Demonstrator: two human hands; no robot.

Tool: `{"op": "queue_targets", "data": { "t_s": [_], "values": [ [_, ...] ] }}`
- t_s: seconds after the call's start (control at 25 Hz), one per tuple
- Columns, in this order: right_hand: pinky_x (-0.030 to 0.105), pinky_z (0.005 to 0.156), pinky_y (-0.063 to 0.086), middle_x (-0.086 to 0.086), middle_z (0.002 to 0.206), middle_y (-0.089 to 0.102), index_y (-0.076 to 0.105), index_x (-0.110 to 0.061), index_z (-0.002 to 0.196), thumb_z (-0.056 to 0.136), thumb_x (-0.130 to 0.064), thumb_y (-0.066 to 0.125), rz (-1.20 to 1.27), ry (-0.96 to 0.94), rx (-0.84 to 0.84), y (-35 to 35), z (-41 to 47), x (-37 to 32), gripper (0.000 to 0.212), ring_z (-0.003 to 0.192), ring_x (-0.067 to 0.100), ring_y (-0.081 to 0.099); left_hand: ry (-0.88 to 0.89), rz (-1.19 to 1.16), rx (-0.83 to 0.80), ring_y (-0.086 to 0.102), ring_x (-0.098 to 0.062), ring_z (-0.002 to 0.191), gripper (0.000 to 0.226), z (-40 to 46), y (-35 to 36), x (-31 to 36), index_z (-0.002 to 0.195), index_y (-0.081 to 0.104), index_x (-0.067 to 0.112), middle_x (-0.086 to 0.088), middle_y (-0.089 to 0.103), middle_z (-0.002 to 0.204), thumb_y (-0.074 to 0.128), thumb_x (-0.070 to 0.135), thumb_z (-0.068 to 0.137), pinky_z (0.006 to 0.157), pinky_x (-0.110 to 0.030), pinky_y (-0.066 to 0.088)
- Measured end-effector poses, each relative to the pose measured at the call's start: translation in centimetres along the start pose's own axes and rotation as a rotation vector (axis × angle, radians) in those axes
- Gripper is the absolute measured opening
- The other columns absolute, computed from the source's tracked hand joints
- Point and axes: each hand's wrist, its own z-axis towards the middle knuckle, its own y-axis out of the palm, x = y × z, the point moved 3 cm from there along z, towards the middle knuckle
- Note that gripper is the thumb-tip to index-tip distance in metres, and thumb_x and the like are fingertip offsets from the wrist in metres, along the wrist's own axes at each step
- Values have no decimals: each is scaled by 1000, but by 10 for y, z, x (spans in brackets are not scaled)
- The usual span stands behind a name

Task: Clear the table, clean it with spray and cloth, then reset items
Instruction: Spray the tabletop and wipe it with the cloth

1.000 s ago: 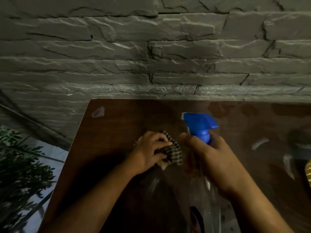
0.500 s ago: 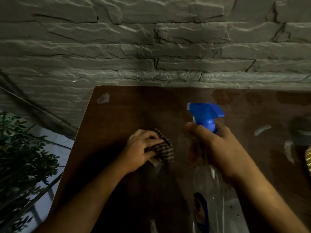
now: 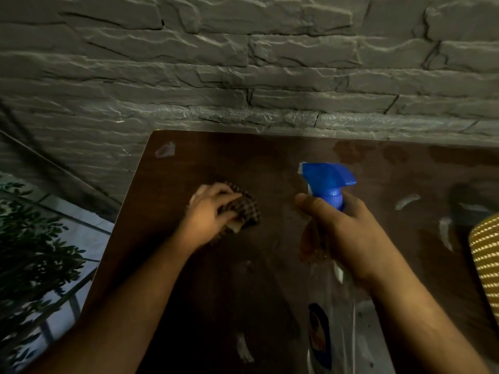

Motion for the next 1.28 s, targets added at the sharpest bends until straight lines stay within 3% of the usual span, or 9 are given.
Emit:
{"op": "queue_targets", "data": {
  "t_s": [0.12,0.24,0.36,0.52,0.6,0.8,1.0,1.2,1.28],
  "values": [
    [34,54,52,30,74,64,57,-10,100,83,-43,64,5,-10,4,4,-5,0,38,58,32,62,-153,84,-9,41,-23,120,42,45,9,21,128,59,26,2,49,132,64,34,87,101,-30,28],
    [32,53,49,22,70,64,58,-12,96,82,-42,64,26,-25,-10,10,-12,2,33,57,28,60,115,6,-172,42,-19,116,41,-23,41,60,124,62,30,5,52,127,68,33,83,98,-33,32],
    [37,58,50,31,77,64,56,-10,101,85,-41,63,3,-25,-26,6,-16,10,36,58,29,60,207,-57,-131,46,-18,110,39,-70,21,33,120,64,32,6,56,122,63,35,81,93,-32,34],
    [37,59,53,32,80,64,55,-9,103,86,-40,63,-32,-24,-46,3,-29,16,36,59,30,62,-215,66,60,41,-25,121,41,5,1,3,128,60,25,-1,49,134,65,30,88,104,-31,29],
    [35,57,53,31,78,63,55,-10,100,87,-39,63,-23,-24,-64,4,-38,19,32,60,32,61,-254,75,25,41,-25,121,42,4,14,36,130,58,23,-2,48,134,64,32,89,103,-28,26],
    [31,52,53,28,76,64,54,-14,103,85,-40,64,6,8,-95,-11,-55,26,34,59,29,62,97,-70,-109,40,-10,111,41,-124,27,61,122,64,29,7,54,123,61,37,82,95,-24,30],
    [36,57,56,12,68,62,54,-14,102,86,-38,64,2,-12,-100,-20,-68,33,31,58,29,61,-318,20,107,41,-20,120,40,-46,15,40,128,59,27,3,49,130,64,31,89,103,-30,30],
    [25,49,49,15,69,64,56,-14,98,88,-38,62,-12,-32,-169,-28,-83,40,28,53,21,60,34,-49,-75,40,-10,111,39,-141,49,96,124,62,32,13,51,123,59,40,85,95,-24,30],
    [26,48,49,22,68,63,56,-8,99,87,-37,63,-30,-41,-154,-34,-89,47,32,51,24,60,-40,-55,21,42,-11,109,43,-153,31,62,121,64,29,15,50,116,59,45,81,95,-20,30]
  ]
}}
